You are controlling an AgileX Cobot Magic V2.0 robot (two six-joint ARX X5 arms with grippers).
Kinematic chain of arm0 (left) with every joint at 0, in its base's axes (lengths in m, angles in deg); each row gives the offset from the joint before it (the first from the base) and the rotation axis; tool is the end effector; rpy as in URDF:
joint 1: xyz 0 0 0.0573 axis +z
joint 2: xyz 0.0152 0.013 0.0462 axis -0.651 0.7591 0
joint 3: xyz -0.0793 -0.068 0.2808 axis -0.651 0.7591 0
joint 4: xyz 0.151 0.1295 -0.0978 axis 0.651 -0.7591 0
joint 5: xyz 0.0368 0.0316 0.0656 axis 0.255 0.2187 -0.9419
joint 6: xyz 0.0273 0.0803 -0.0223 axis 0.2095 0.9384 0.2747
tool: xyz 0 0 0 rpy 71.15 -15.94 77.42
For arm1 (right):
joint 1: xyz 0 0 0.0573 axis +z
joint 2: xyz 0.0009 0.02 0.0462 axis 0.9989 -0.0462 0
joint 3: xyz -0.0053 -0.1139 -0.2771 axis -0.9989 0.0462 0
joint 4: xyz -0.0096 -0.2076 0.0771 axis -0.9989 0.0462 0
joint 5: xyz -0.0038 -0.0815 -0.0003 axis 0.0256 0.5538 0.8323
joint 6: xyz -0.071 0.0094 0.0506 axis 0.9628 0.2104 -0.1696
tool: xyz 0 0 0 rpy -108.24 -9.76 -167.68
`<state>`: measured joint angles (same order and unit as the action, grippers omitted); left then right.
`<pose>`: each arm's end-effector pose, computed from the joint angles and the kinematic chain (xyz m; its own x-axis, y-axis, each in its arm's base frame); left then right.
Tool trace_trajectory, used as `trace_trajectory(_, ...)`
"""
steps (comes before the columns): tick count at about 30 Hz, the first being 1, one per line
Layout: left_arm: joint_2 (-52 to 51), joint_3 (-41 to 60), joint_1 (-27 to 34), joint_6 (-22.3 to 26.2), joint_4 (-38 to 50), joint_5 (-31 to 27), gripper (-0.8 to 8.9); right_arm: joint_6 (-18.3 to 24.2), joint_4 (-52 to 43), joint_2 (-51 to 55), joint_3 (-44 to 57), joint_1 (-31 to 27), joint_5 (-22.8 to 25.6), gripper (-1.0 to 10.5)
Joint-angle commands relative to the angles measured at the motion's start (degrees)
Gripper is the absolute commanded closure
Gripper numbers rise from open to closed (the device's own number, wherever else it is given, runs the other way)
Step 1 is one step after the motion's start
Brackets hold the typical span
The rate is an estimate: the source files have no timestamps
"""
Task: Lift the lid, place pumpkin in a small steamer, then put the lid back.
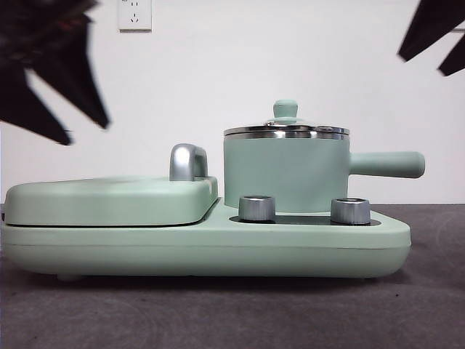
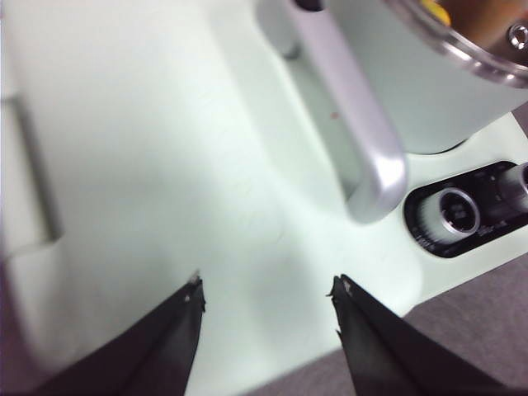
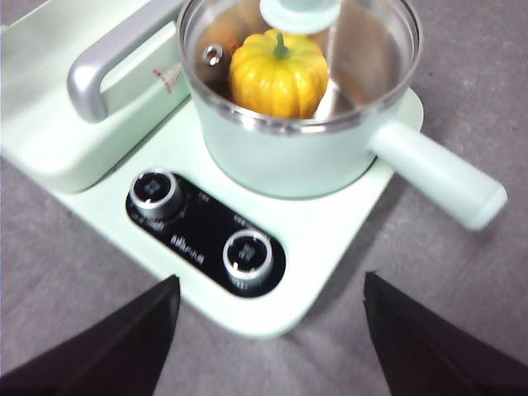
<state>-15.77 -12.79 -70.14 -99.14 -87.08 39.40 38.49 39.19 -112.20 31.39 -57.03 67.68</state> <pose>0.1500 -0.0913 0.2651 0.6390 -0.4468 -0.6261 0.3654 0.8926 -0.2640 0.1128 0.0729 0.2904 0.6525 0.4727 -0.5923 -0.5499 0.8331 0.0592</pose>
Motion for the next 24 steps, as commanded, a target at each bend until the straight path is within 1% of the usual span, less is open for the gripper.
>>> trace_trajectory(1,-5.86,2.03,0.0,-3.04,0.63,-2.01,5.6,-0.37,-3.08,-2.62,-0.13,0.35,-0.2,6.0)
trace_trajectory(5,-13.4,3.26,0.0,-3.08,-1.14,-7.21,5.65,-0.44,-7.3,-5.38,-0.15,0.35,-0.44,6.0)
trace_trajectory(7,-15.78,3.26,0.0,-0.44,-1.38,-8.09,5.65,-0.37,-8.17,-5.99,-0.15,0.35,-0.24,6.0)
trace_trajectory(10,-18.18,3.26,0.0,1.64,-1.05,-8.11,5.74,-0.37,-8.33,-5.95,-0.15,0.35,-0.17,6.1)
trace_trajectory(11,-18.73,3.26,0.0,2.12,-1.05,-8.09,6.83,-0.39,-8.31,-5.86,-0.15,0.35,-0.11,6.6)
trace_trajectory(12,-19.15,3.26,0.0,2.05,-1.03,-8.11,8.27,-0.39,-8.63,-5.77,-0.15,0.33,0.0,8.3)
trace_trajectory(13,-19.32,3.26,0.0,2.19,-0.83,-8.09,7.99,-0.09,-9.05,-5.68,-0.15,0.35,0.0,9.7)
trace_trajectory(14,-19.37,3.26,0.0,2.21,-0.57,-8.17,8.07,-0.11,-10.29,-5.73,-0.15,0.35,0.02,9.2)
trace_trajectory(15,-19.37,3.26,0.04,2.19,-0.55,-8.22,8.07,-0.22,-11.15,-5.81,-0.15,0.35,0.0,9.3)
trace_trajectory(17,-19.41,3.26,0.04,2.27,-0.55,-8.2,8.07,-0.22,-11.02,-5.75,-0.17,0.42,-1.55,9.3)
trace_trajectory(24,-19.45,3.26,0.04,2.21,-0.22,-8.2,8.07,-0.2,-11.26,-5.77,-0.15,0.39,-1.49,9.3)
